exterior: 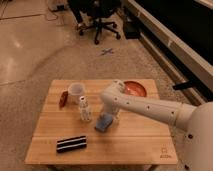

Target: Wipe the white sponge on the table

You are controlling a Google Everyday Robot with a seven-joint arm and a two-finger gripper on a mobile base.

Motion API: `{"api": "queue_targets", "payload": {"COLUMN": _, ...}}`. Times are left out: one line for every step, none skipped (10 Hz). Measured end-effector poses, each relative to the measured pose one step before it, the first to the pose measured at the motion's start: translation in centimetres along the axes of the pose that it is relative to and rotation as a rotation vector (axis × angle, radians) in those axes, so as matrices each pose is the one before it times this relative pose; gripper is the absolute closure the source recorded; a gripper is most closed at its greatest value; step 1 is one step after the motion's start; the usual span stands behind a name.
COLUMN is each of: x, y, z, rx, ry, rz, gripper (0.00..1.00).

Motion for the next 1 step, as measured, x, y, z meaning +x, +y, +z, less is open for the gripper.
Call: {"api": "queue_targets", "payload": {"x": 0.342, "y": 0.475, "z": -0.130, "rx": -0.00569, "ry": 0.00009, "rz": 0.00864, "gripper": 0.30}}
